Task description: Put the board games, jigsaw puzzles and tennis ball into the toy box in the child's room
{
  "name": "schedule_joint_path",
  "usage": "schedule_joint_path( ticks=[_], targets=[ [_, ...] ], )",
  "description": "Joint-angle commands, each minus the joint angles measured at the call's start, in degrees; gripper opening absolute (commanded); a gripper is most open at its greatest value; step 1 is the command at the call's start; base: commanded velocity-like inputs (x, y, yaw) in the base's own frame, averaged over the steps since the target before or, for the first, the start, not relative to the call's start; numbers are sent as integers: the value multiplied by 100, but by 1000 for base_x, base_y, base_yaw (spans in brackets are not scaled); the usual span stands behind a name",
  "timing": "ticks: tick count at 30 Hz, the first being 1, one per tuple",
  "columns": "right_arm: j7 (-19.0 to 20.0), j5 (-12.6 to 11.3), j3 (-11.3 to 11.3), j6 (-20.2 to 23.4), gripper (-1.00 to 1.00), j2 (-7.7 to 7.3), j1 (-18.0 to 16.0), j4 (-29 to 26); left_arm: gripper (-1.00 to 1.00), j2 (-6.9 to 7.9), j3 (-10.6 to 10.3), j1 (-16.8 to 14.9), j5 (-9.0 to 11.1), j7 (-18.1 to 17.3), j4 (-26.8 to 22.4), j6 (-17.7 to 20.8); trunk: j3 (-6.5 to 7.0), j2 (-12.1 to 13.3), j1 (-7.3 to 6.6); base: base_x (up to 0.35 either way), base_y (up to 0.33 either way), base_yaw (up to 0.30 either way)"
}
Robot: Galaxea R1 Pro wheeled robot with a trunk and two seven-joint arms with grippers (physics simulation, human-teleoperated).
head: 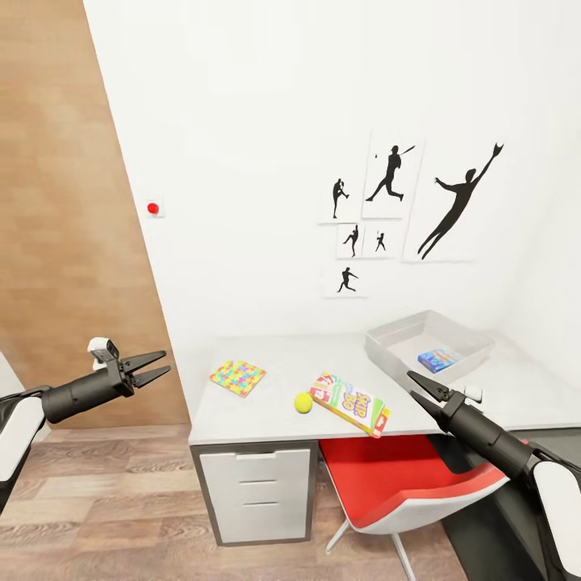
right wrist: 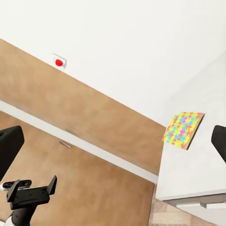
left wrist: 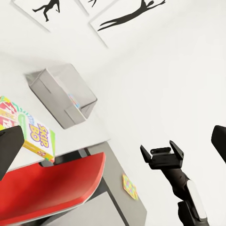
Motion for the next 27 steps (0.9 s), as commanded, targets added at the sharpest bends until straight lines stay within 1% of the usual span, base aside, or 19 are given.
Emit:
schedule_joint_path(
  ticks=[1, 19, 27],
  targets=[
    [45, 33, -10, 28, 100, 1, -7, -2, 100, 2, 4, -6, -15, -25, 1, 19, -14, -14, 4, -19, 10, 0],
    [59, 26, -13, 28, 100, 1, -7, -16, 100, 2, 6, -6, -15, -25, 4, 19, -14, -14, 4, -3, 2, 0],
    [50, 25, -12, 28, 100, 3, -7, -14, 100, 1, 6, -6, -15, -25, 7, 19, -14, -14, 4, -116, 70, 0]
  ],
)
